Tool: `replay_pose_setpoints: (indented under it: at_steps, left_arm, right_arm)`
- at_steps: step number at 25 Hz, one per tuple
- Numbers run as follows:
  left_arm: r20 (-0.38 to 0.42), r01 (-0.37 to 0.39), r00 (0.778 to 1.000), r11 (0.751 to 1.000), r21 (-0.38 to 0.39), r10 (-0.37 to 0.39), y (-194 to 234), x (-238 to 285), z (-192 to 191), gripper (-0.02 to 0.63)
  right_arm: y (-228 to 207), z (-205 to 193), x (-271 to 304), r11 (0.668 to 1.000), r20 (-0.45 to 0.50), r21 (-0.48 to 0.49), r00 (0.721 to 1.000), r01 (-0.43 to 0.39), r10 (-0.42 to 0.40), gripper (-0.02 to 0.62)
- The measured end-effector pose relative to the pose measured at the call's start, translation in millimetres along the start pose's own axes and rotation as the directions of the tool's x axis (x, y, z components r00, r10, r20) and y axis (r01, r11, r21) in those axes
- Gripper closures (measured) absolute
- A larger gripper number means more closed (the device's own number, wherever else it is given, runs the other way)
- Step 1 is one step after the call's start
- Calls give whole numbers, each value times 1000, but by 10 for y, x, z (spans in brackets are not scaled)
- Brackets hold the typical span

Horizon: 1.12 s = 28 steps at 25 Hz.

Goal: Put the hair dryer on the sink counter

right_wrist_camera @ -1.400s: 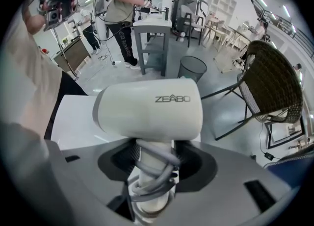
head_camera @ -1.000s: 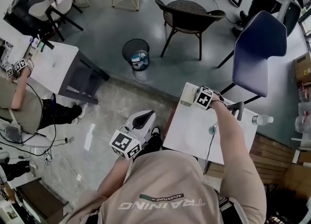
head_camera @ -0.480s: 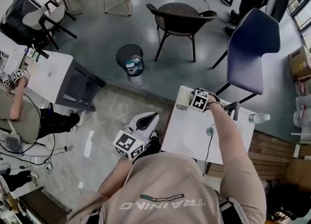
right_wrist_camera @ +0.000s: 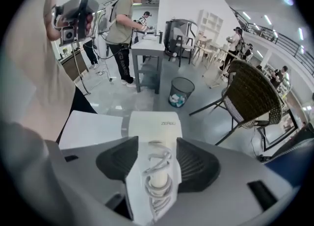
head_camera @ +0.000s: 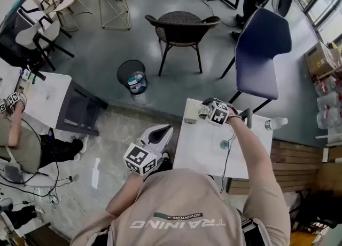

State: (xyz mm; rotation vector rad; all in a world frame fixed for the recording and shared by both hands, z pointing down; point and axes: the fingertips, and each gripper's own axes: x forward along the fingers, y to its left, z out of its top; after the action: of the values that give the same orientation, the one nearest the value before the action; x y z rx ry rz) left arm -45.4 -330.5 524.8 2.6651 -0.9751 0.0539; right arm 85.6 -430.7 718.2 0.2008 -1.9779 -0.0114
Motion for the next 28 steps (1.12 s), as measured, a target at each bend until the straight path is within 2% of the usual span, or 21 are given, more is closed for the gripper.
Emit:
replay_pose_setpoints:
  at_steps: [4, 6, 7, 8, 12, 15, 19, 24, 26, 28]
  left_arm:
    - [-11, 35, 999, 999, 26, -35, -38, 71, 61, 598]
    - [-16, 51, 999, 998, 40, -51, -53, 105, 83, 598]
    - [-19, 59, 998, 997, 45, -58, -59, 116, 87, 598]
    - [-23, 66, 998, 997, 48, -65, -64, 124, 90, 598]
    - [-34, 91, 995, 994, 58, -89, -125, 182, 116, 598]
    - [-36, 118, 993, 990, 74, -116, -211, 253, 161, 598]
    - [-25, 146, 989, 983, 108, -144, -278, 339, 307, 598]
    - [2, 161, 987, 976, 148, -164, -351, 443, 519, 598]
    - [17, 158, 986, 974, 165, -163, -370, 492, 599, 598]
    - [28, 142, 988, 971, 193, -150, -382, 538, 650, 598]
  right_arm:
    - [133, 116, -249, 999, 70, 40, 997, 13, -15, 367]
    - [177, 159, -387, 997, 111, 47, 992, 54, -59, 374]
    - [181, 176, -463, 994, 136, 50, 986, 94, -100, 430]
    - [181, 188, -542, 989, 159, 59, 977, 135, -143, 540]
    - [250, 252, -903, 962, 240, 148, 935, 230, -260, 581]
    - [342, 375, -1259, 916, 335, 316, 874, 248, -352, 587]
    - [478, 516, -1749, 834, 430, 479, 756, 272, -493, 588]
    - [688, 546, -2134, 752, 434, 588, 668, 298, -604, 589]
    - [762, 598, -2274, 733, 454, 612, 628, 296, -632, 589]
    - [851, 665, -2386, 732, 485, 607, 586, 308, -649, 589]
